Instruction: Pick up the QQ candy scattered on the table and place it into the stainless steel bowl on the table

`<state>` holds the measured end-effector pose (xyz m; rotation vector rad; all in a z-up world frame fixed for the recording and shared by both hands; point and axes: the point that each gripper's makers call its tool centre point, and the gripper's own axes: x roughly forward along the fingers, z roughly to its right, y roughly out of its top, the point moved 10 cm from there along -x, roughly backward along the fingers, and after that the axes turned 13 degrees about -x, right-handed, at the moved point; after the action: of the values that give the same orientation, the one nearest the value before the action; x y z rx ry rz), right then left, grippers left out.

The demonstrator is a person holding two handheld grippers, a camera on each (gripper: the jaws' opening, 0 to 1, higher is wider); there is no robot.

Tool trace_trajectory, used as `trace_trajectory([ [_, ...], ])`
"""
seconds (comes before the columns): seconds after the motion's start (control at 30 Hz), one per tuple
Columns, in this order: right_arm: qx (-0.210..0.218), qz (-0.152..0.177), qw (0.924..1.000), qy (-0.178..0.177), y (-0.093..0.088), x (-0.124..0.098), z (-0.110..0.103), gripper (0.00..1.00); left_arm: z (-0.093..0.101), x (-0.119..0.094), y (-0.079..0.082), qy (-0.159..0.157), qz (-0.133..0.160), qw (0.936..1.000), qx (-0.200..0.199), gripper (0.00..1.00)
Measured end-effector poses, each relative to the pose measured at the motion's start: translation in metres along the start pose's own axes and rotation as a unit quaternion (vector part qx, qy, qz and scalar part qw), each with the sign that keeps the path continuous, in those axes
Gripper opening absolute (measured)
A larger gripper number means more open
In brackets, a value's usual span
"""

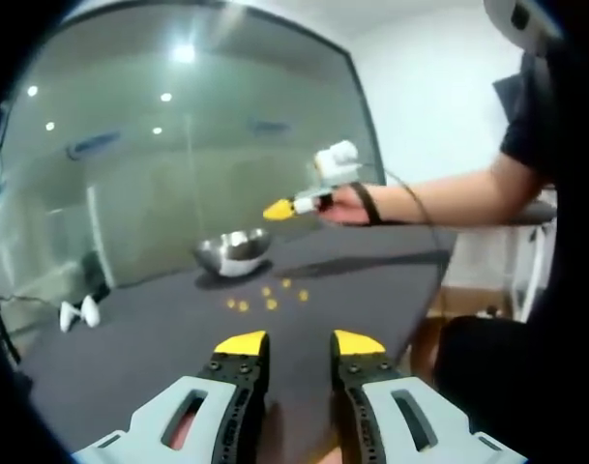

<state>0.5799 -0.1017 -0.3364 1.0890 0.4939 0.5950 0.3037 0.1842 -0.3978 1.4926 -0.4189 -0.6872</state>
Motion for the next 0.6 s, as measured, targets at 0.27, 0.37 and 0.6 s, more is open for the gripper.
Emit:
trace_trajectory([
  [0.27,-0.001,-0.002,0.9999,-0.017,-0.001,0.041,0.023,0.09,-0.004,-0.005,-0.001,0.008,0.001,1.0,-0.005,0.27],
  [0.37,-0.005,-0.016,0.9996,-0.022,-0.005,0.057,0.031,0.09,-0.004,-0.005,-0.001,0.009,0.0,1.0,-0.003,0.27],
  [0.6,-0.003,-0.024,0.9994,-0.023,-0.004,0.067,0.03,0.1,-0.005,-0.004,0.0,0.008,-0.002,0.9999,0.006,0.27],
])
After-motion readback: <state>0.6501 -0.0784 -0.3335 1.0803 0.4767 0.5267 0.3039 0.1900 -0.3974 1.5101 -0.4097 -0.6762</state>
